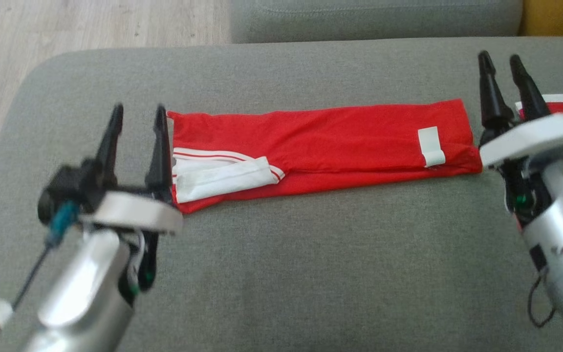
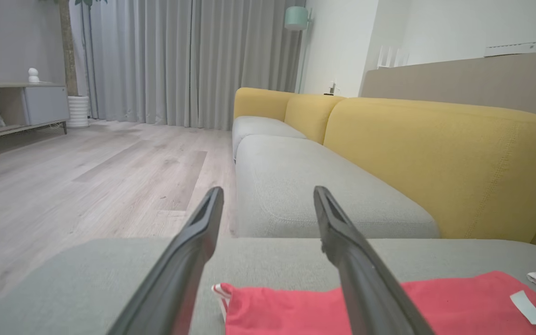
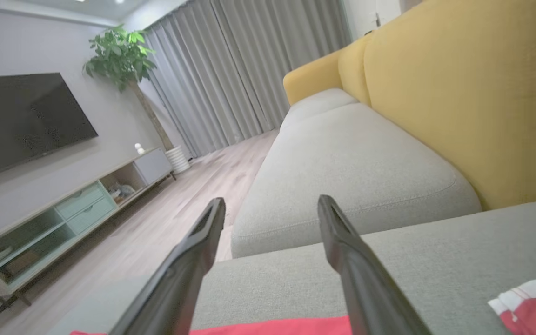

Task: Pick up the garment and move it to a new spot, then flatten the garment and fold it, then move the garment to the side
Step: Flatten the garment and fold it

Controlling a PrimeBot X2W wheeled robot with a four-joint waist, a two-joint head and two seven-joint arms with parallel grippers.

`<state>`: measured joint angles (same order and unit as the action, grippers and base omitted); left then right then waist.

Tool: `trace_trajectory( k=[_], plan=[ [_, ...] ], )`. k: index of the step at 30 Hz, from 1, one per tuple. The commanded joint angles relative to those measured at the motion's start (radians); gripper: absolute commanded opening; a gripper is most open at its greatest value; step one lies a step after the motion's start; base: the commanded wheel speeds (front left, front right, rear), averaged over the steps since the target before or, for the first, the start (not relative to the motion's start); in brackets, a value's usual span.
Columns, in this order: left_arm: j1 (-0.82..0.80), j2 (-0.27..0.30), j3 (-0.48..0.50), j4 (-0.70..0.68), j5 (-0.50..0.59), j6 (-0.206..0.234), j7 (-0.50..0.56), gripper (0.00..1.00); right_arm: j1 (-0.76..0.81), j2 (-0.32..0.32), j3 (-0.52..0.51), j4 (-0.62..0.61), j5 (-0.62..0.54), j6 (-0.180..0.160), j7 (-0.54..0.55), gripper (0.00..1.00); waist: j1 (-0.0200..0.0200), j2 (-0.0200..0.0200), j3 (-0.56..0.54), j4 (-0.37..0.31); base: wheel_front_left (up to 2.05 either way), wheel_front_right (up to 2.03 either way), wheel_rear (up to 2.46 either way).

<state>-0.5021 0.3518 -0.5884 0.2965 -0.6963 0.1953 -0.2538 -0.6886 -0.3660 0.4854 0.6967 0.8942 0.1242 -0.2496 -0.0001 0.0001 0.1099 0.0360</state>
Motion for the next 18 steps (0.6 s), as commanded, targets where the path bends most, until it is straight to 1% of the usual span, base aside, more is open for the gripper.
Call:
trace_trajectory(
  k=[1,3,5,7,9,12,15,18],
  plan=[
    [0.012,0.003,0.078,-0.056,0.037,0.006,-0.008,1.00,0.048,0.025,-0.076,-0.072,-0.075,0.007,-0.011,1.00,0.0001,-0.0001,-0.004,-0.002,0.00,0.00,0.00],
    [0.075,-0.021,0.113,-0.083,0.094,0.001,-0.008,1.00,0.139,0.083,-0.170,-0.140,-0.170,0.007,-0.012,1.00,0.0001,-0.0001,-0.007,-0.003,0.00,0.00,0.00],
    [0.132,-0.045,0.142,-0.102,0.157,0.001,-0.008,1.00,0.229,0.137,-0.243,-0.209,-0.273,0.007,-0.012,1.00,0.0001,-0.0001,-0.007,-0.004,0.00,0.00,0.00],
    [0.186,-0.074,0.173,-0.107,0.202,0.001,-0.008,1.00,0.310,0.190,-0.310,-0.263,-0.346,0.007,-0.012,1.00,0.0001,-0.0001,-0.007,-0.004,0.00,0.00,0.00],
    [0.235,-0.107,0.211,-0.115,0.235,-0.004,-0.008,1.00,0.375,0.233,-0.355,-0.305,-0.404,0.007,-0.012,1.00,0.0001,-0.0001,-0.005,-0.006,0.00,0.00,0.00],
    [0.298,-0.141,0.262,-0.121,0.305,-0.010,-0.008,1.00,0.439,0.262,-0.377,-0.336,-0.489,0.007,-0.012,1.00,0.0001,-0.0001,0.004,-0.011,0.00,0.00,0.00],
    [0.336,-0.182,0.313,-0.121,0.342,-0.040,-0.008,1.00,0.469,0.285,-0.403,-0.357,-0.517,0.007,-0.012,1.00,0.0001,-0.0001,0.016,-0.011,0.00,0.00,0.00],
    [0.339,-0.211,0.353,-0.120,0.377,-0.074,-0.008,1.00,0.468,0.295,-0.415,-0.369,-0.536,0.007,-0.012,1.00,0.0001,-0.0001,0.038,-0.009,0.00,0.00,0.00]
  ],
)
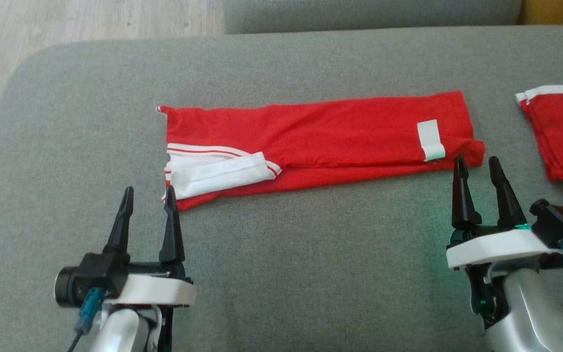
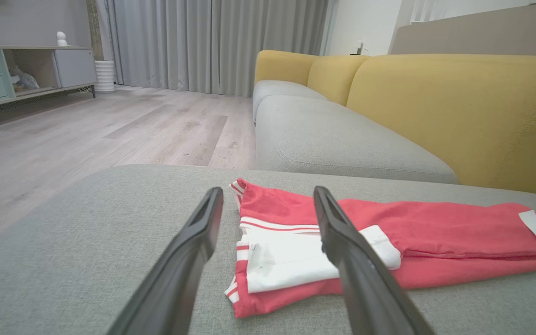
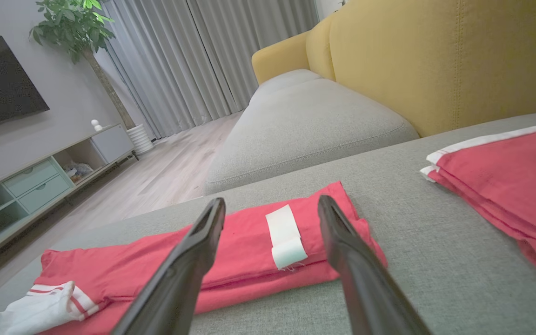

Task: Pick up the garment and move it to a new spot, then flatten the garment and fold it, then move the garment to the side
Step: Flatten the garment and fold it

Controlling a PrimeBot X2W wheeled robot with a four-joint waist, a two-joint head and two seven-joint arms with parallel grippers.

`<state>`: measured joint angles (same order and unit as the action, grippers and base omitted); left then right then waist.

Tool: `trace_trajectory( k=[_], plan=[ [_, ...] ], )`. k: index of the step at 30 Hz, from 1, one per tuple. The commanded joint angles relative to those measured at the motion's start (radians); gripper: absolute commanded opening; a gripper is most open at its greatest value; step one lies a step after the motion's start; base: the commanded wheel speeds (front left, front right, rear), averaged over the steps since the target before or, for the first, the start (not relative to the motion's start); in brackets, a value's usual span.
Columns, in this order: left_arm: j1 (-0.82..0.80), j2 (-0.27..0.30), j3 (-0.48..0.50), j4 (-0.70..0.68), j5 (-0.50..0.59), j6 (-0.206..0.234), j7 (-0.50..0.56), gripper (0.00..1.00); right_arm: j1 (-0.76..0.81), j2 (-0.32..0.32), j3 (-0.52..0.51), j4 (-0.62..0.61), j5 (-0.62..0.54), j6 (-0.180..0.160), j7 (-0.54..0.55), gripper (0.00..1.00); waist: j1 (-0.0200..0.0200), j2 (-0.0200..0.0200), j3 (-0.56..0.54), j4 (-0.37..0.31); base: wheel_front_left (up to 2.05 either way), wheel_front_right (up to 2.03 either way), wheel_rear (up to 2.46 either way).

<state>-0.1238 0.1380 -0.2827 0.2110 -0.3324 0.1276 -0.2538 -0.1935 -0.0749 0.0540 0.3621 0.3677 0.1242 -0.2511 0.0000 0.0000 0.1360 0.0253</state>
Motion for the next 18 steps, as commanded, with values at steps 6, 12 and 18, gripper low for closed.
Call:
trace_trajectory(
  k=[6,12,18],
  plan=[
    [-0.087,-0.031,0.088,-0.023,0.076,-0.066,-0.008,1.00,-0.121,0.010,-0.035,0.029,-0.067,0.007,0.009,1.00,0.0000,0.0000,0.071,0.013,0.00,0.00,0.00],
    [-0.121,-0.055,0.103,-0.014,0.107,-0.100,-0.008,1.00,-0.235,0.015,-0.159,0.172,-0.152,0.007,0.071,1.00,0.0000,0.0000,0.119,0.029,0.00,0.00,0.00],
    [-0.134,-0.074,0.114,0.004,0.131,-0.121,-0.008,1.00,-0.328,0.022,-0.330,0.357,-0.265,0.007,0.100,1.00,0.0000,0.0000,0.144,0.051,0.00,0.00,0.00]
  ],
)
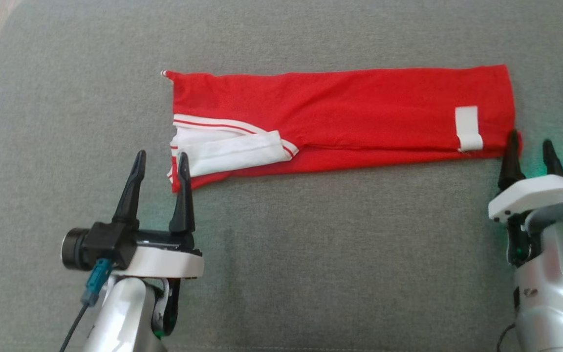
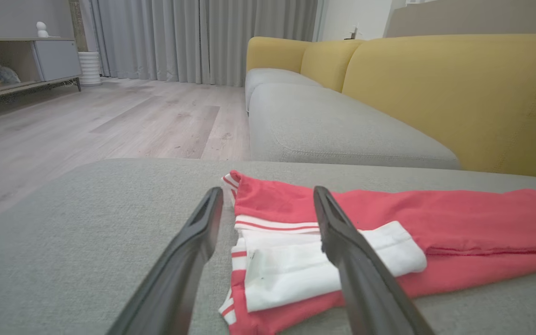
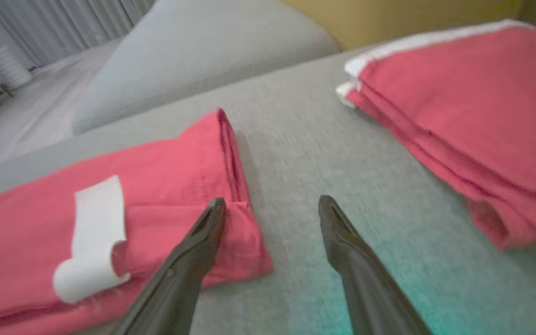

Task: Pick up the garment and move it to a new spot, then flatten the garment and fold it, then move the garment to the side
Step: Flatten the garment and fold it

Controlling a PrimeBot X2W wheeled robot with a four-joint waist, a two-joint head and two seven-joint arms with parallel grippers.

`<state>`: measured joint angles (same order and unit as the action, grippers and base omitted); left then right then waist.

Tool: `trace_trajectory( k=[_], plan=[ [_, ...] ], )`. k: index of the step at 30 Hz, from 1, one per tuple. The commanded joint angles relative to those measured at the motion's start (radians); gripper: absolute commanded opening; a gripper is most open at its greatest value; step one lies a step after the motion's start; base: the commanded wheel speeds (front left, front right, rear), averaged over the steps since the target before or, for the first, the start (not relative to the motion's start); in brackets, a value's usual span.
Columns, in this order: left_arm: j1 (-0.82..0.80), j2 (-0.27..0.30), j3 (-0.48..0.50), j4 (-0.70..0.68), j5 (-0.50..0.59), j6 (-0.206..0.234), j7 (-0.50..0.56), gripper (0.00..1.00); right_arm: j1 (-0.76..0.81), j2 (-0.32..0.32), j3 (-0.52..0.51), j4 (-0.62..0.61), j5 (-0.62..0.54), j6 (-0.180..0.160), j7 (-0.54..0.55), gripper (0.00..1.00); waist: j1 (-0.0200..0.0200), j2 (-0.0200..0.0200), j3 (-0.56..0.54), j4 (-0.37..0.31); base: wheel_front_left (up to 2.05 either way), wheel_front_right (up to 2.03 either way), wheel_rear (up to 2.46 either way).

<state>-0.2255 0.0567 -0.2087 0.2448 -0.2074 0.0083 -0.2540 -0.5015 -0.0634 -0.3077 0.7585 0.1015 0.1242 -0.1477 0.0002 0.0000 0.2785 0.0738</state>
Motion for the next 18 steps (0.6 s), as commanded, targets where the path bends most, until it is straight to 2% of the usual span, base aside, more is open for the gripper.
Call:
trace_trajectory(
  k=[1,3,4,5,6,7,12,18],
  plan=[
    [-0.033,0.006,0.043,-0.027,0.010,-0.003,-0.008,1.00,-0.030,0.011,0.012,-0.012,-0.012,0.007,0.001,1.00,-0.0002,0.0000,0.004,0.005,0.00,0.00,0.00],
    [-0.036,0.003,0.048,-0.022,0.017,-0.006,-0.008,1.00,-0.048,0.012,0.009,0.046,-0.006,0.007,0.015,1.00,-0.0002,0.0000,0.006,0.010,0.00,0.00,0.00],
    [-0.038,0.002,0.052,-0.021,0.020,-0.007,-0.008,1.00,-0.056,0.013,0.017,0.072,0.000,0.007,0.017,0.89,-0.0002,0.0000,0.006,0.010,0.00,0.00,0.00],
    [-0.039,0.001,0.055,-0.020,0.023,-0.009,-0.008,1.00,-0.062,0.013,0.024,0.095,0.004,0.007,0.016,0.45,-0.0002,0.0000,0.007,0.010,0.00,0.00,0.00],
    [-0.040,0.001,0.060,-0.019,0.025,-0.010,-0.008,1.00,-0.069,0.013,0.029,0.114,0.007,0.007,0.010,0.18,-0.0002,0.0000,0.006,0.009,0.00,0.00,0.00],
    [-0.041,0.000,0.064,-0.017,0.028,-0.011,-0.008,1.00,-0.075,0.013,0.034,0.131,0.010,0.007,0.003,0.00,-0.0002,0.0000,0.005,0.007,0.00,0.00,0.00],
    [-0.047,-0.002,0.083,-0.014,0.038,-0.017,-0.008,1.00,-0.099,0.013,0.062,0.194,0.011,0.007,-0.020,0.00,-0.0002,0.0000,-0.002,-0.006,0.00,0.00,0.00],
    [-0.047,-0.004,0.097,-0.015,0.047,-0.022,-0.008,1.00,-0.119,-0.007,0.012,0.204,-0.029,0.007,-0.059,0.00,-0.0002,0.0000,-0.014,-0.018,0.00,0.00,0.00]
  ],
)
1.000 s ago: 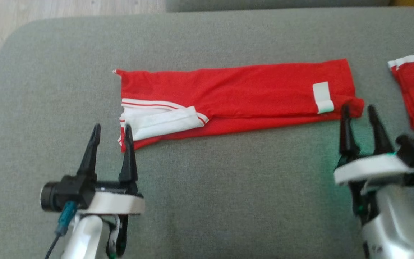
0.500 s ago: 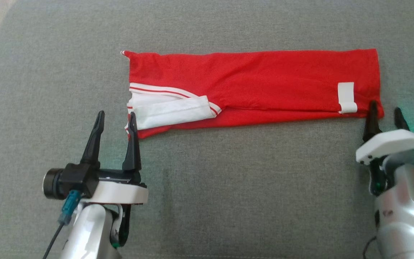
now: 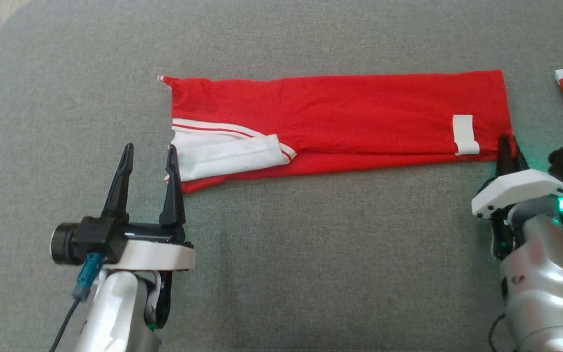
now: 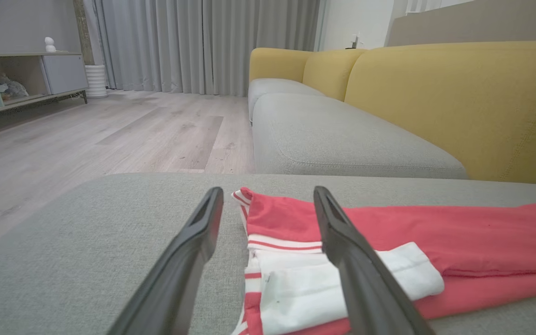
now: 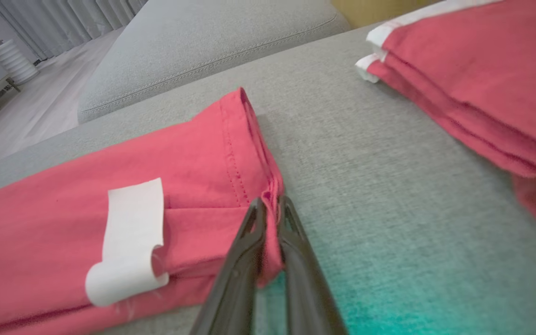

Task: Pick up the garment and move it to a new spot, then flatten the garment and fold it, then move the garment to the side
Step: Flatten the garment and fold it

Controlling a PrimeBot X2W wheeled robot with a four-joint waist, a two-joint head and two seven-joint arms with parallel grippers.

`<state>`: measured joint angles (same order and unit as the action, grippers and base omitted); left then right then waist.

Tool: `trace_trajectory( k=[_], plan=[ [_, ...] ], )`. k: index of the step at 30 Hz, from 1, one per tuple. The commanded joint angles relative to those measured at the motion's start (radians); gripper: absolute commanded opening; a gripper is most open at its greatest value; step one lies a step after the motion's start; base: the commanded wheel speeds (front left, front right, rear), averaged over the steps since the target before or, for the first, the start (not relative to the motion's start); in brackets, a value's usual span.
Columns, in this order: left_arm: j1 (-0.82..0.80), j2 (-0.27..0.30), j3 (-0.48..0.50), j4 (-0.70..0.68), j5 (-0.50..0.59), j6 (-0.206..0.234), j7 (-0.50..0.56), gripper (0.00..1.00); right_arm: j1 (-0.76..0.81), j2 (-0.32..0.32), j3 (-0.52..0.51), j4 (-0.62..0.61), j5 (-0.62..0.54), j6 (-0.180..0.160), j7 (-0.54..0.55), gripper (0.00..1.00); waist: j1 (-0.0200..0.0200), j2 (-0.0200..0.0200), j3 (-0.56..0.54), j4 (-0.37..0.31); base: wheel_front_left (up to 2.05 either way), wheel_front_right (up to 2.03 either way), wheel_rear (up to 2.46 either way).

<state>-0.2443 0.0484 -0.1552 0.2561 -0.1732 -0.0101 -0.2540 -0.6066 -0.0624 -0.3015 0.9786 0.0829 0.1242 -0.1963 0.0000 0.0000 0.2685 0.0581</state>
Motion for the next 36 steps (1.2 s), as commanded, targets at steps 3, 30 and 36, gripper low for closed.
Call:
trace_trajectory(
  k=[3,30,36],
  plan=[
    [-0.020,0.003,0.049,-0.027,0.015,-0.004,-0.008,1.00,-0.019,-0.033,-0.028,-0.033,-0.020,0.007,-0.020,0.00,0.0000,0.0000,-0.014,-0.011,0.00,0.00,0.00],
    [0.055,0.002,0.028,-0.034,0.003,-0.009,-0.008,1.00,0.020,0.009,0.289,-0.327,0.108,0.007,0.097,0.00,0.0000,0.0000,-0.185,0.011,0.00,0.00,0.00],
    [0.050,0.002,0.008,-0.032,-0.002,-0.010,-0.008,1.00,0.041,0.012,0.579,-0.396,0.305,0.007,0.126,0.00,0.0000,0.0000,-0.181,0.053,0.00,0.00,0.00]
  ],
)
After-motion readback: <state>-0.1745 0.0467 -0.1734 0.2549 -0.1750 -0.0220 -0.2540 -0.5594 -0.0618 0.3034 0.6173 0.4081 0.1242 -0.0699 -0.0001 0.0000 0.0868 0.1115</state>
